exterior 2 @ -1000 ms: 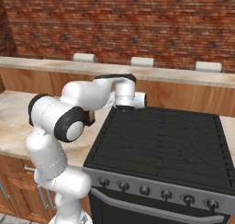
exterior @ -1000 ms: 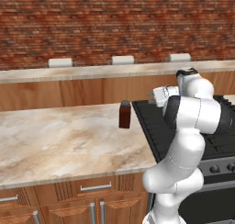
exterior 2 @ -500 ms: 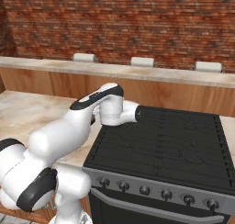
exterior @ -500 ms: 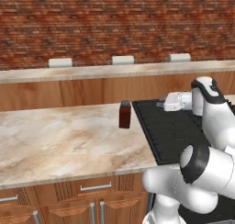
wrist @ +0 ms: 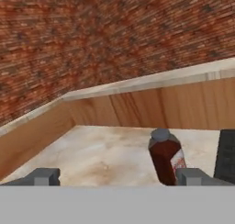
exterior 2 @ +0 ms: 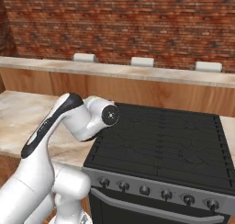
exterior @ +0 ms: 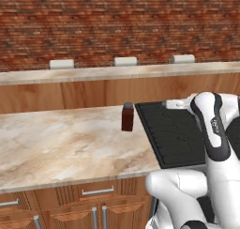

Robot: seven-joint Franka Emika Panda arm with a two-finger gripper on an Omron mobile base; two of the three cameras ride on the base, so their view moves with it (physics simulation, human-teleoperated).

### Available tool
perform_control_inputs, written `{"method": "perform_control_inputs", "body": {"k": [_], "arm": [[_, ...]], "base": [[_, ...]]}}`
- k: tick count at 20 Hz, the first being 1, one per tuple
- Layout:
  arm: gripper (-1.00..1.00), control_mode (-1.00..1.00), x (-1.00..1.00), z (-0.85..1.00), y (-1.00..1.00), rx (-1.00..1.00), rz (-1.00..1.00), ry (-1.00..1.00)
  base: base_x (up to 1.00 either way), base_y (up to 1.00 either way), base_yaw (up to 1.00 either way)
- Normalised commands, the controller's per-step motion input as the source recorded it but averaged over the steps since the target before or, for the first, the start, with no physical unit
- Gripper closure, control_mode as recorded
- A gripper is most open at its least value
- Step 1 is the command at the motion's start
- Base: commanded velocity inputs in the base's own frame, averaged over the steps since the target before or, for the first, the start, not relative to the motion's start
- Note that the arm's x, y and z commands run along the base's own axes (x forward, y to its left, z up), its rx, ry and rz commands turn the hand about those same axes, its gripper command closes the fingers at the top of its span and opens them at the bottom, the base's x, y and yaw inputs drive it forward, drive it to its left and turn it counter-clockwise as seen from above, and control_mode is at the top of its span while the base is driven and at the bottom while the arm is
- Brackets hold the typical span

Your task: Collect the paprika, ketchup, and shaker from the cabinet and place them next to the stove.

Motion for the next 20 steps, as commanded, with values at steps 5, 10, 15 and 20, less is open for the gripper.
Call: {"method": "perform_control_inputs", "body": {"k": [5, 10, 15, 20], "arm": [[-1.00, -1.00, -0.56, 0.60, 0.02, 0.00, -0.31, 0.28], [-1.00, -1.00, -0.67, 0.25, 0.05, -0.03, -0.29, 0.28], [-1.00, -1.00, -0.90, -0.06, 0.15, -0.15, -0.25, 0.14], [-1.00, -1.00, -0.98, -0.03, 0.25, -0.18, -0.19, 0.03]], "base": [[0.00, 0.00, 0.00], [0.00, 0.00, 0.00], [0.00, 0.00, 0.00], [0.00, 0.00, 0.00]]}}
